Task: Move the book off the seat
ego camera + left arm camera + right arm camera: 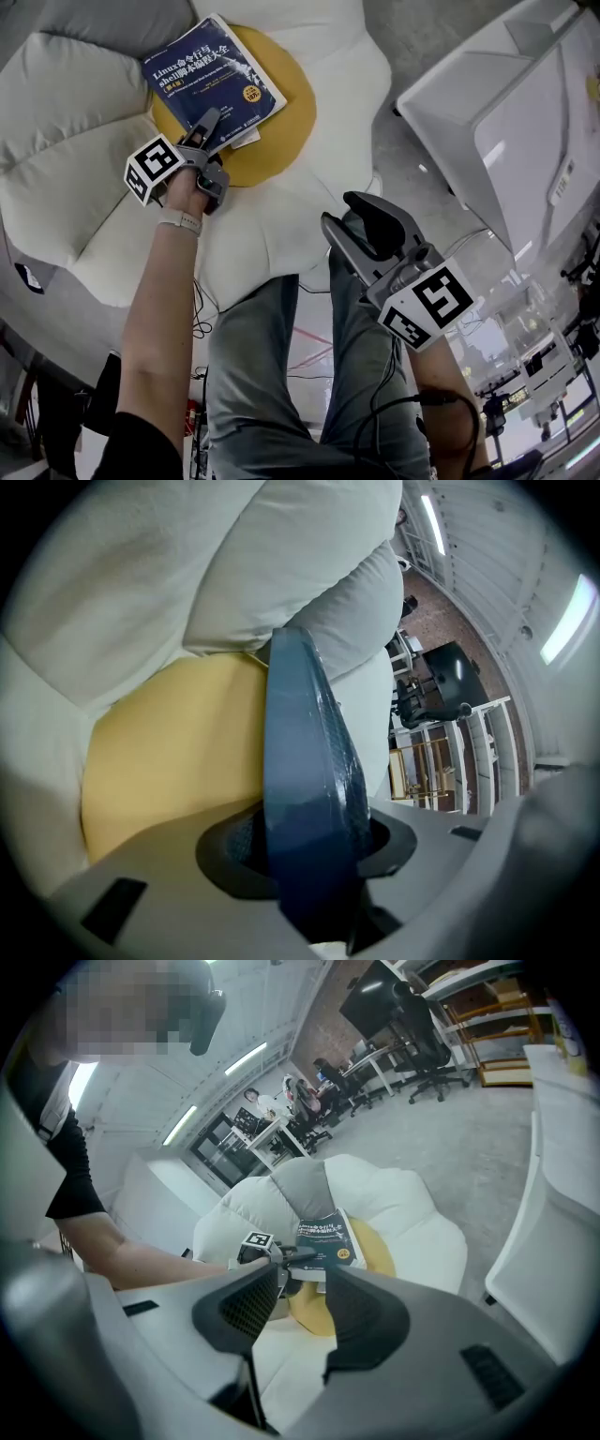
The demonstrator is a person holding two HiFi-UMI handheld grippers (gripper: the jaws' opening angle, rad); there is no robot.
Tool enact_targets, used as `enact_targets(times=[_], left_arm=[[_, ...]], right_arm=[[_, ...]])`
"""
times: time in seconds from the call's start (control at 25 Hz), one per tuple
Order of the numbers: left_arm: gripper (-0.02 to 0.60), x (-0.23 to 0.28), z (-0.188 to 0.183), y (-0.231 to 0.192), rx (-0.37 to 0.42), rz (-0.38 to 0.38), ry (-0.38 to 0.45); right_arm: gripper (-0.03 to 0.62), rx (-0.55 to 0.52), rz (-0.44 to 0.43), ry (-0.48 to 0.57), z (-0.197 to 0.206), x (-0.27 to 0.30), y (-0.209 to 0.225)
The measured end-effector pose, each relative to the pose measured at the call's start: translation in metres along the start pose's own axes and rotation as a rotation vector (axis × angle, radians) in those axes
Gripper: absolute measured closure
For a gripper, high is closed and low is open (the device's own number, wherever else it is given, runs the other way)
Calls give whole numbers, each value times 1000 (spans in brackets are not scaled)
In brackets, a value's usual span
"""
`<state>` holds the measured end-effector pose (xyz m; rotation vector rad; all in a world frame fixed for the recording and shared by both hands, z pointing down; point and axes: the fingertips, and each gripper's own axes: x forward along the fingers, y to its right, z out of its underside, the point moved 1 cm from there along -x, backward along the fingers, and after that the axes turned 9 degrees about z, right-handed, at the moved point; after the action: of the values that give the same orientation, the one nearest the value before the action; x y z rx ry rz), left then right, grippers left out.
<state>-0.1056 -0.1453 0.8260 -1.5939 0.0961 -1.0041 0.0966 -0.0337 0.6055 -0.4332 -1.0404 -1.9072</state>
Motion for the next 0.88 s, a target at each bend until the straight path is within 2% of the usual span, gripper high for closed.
enact_targets(times=[0.12, 0.24, 0.52, 0.64, 0.88], left_arm=[[405, -1, 18, 3, -8, 38, 9], [410, 5, 38, 31, 0, 80, 10], [410, 3, 100, 169, 27, 142, -8], [408, -1, 107, 189, 36, 159, -45], [407, -24, 104, 214, 105, 242, -110]], right_arm=[[445, 0, -3, 9, 13, -8, 4], [445, -5, -3, 29, 9, -33, 16], [445, 9, -1, 87, -38, -141, 48], [445, 25, 17, 112, -50, -147, 50], [445, 37, 65, 185, -72, -127, 36]])
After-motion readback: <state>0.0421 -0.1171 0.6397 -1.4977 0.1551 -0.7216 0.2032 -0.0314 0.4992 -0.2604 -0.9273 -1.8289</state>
